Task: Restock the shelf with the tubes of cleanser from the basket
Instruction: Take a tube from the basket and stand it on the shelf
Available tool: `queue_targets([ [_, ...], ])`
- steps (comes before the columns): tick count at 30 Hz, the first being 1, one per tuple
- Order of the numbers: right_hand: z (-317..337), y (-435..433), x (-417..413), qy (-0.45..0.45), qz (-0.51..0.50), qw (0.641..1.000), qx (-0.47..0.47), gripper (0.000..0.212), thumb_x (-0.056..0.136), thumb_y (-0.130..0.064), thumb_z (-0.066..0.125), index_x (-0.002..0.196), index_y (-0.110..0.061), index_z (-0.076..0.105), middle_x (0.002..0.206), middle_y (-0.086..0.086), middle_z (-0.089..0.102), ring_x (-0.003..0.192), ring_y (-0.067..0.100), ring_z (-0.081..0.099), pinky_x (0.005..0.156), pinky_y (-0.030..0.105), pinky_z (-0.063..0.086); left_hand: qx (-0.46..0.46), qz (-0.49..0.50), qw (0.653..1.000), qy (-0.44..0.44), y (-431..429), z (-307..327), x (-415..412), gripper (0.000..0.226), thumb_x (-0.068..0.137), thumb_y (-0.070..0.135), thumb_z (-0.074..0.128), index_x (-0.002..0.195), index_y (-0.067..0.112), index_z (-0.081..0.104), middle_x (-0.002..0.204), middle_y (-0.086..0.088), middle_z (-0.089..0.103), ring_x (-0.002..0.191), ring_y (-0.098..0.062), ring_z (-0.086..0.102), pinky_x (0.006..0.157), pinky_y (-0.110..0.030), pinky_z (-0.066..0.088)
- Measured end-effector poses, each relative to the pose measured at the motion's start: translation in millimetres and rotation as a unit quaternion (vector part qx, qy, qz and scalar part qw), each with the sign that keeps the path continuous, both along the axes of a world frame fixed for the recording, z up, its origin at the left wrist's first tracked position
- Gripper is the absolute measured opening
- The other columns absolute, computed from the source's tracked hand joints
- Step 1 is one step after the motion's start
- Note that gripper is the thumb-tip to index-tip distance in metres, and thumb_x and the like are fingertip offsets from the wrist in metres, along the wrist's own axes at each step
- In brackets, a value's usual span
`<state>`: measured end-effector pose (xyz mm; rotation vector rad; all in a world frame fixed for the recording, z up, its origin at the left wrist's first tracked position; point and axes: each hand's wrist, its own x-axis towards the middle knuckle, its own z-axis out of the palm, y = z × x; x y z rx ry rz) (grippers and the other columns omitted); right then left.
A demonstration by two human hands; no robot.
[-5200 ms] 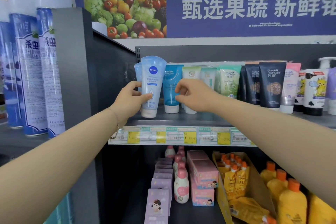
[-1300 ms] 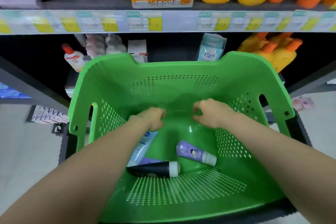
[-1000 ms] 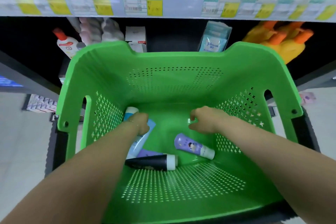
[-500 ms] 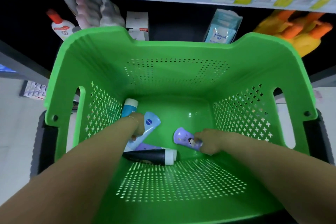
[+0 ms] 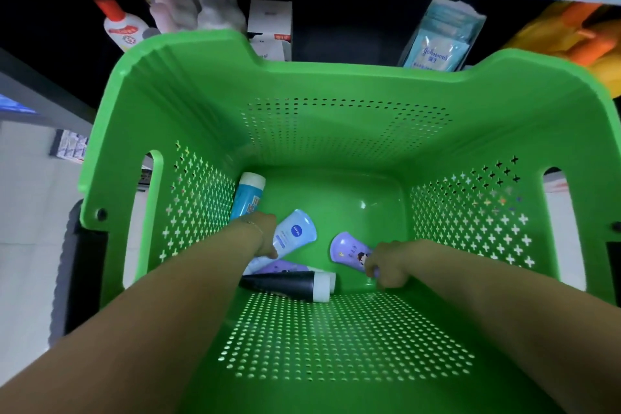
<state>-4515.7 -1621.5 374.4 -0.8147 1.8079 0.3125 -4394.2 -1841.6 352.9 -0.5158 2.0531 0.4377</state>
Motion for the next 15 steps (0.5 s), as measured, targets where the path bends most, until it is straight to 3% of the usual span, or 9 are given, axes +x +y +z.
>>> queue_targets([
  [5,-14,-6,1,0.005,-0.012,1.000,-0.016,0.059,0.090,-0.016,0.062,0.140,-0.005,0.034,0.111,0.012,0.060,0.092,0.022,0.060,0.077,0.031,0.052,0.012,0.004,1.000,0.026,1,-3,-1,0.048,0.078,0.030,0.074,0.114,0.018,0.045,0.104,-0.004,0.058,0.089,-0.023,0.058,0.075,-0.034,0.052],
  [8,-21,-8,1,0.043,0.004,0.999,-0.026,0.055,0.091,-0.023,0.063,0.138,-0.006,0.040,0.116,0.011,0.061,0.098,0.025,0.060,0.074,0.029,0.043,0.021,0.011,0.999,0.046,4,-2,-4,0.049,0.079,0.032,0.074,0.116,0.018,0.045,0.112,-0.004,0.060,0.095,-0.024,0.058,0.078,-0.032,0.049],
  [11,-24,-11,0,0.040,0.003,0.998,-0.041,0.066,0.091,-0.021,0.063,0.144,-0.007,0.027,0.121,0.014,0.058,0.102,0.028,0.059,0.076,0.031,0.044,0.027,0.013,0.998,0.063,6,-1,-7,0.052,0.078,0.032,0.076,0.117,0.018,0.044,0.116,-0.004,0.060,0.103,-0.027,0.059,0.086,-0.035,0.049],
  [15,-27,-13,2,0.048,0.093,0.994,-0.021,0.047,0.090,-0.018,0.062,0.132,-0.010,0.042,0.117,0.010,0.058,0.096,0.024,0.057,0.075,0.031,0.046,0.013,0.021,0.996,0.087,6,7,-14,0.055,0.075,0.030,0.079,0.112,0.016,0.041,0.108,-0.007,0.061,0.098,-0.028,0.060,0.082,-0.039,0.053],
])
